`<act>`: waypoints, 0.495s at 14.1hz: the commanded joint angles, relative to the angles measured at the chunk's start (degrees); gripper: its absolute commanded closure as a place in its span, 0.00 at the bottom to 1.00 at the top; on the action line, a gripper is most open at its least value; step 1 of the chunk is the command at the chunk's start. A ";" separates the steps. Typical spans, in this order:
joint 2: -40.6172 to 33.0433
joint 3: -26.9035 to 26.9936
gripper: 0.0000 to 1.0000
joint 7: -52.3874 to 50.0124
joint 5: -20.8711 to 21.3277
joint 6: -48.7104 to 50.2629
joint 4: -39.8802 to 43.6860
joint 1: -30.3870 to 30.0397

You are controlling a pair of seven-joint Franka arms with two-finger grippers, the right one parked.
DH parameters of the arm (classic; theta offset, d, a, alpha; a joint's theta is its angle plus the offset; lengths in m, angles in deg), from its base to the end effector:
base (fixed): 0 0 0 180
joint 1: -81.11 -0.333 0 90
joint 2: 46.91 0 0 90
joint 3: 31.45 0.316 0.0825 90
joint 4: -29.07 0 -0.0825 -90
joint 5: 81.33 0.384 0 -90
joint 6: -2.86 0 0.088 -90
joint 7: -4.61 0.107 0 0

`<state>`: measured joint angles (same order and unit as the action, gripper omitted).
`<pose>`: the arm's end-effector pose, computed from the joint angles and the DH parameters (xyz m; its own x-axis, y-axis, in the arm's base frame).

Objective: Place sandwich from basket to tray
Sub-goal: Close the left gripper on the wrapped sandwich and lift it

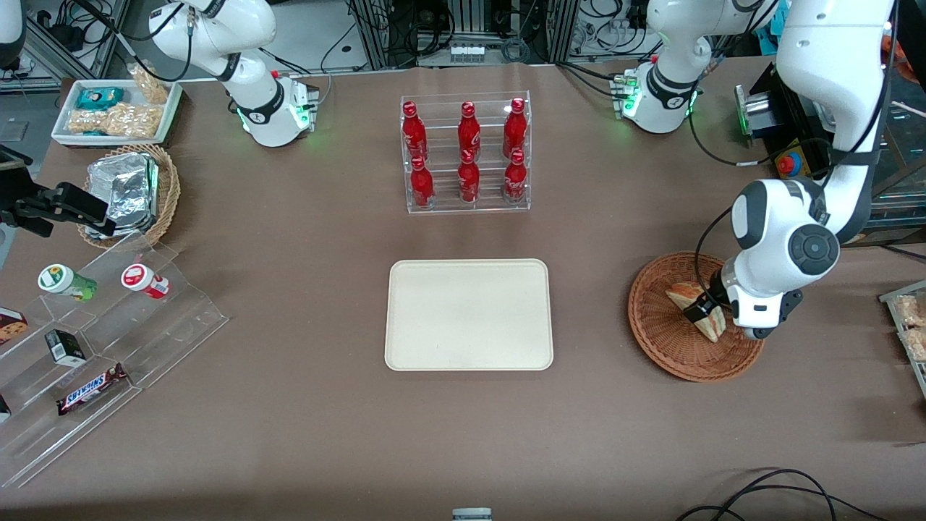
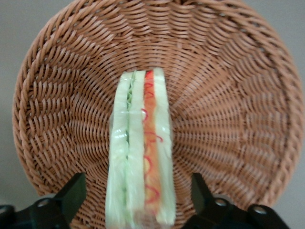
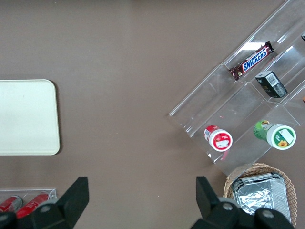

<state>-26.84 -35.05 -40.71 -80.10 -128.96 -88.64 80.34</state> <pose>0.5809 -0.0277 0.2574 0.7417 0.6662 -0.0775 0.6627 -0.7458 -0.0682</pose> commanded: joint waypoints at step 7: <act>-2.74 -0.44 0.99 -2.14 0.53 16.73 7.64 0.76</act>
<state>-27.46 -35.15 -41.13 -80.10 -120.16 -85.28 80.49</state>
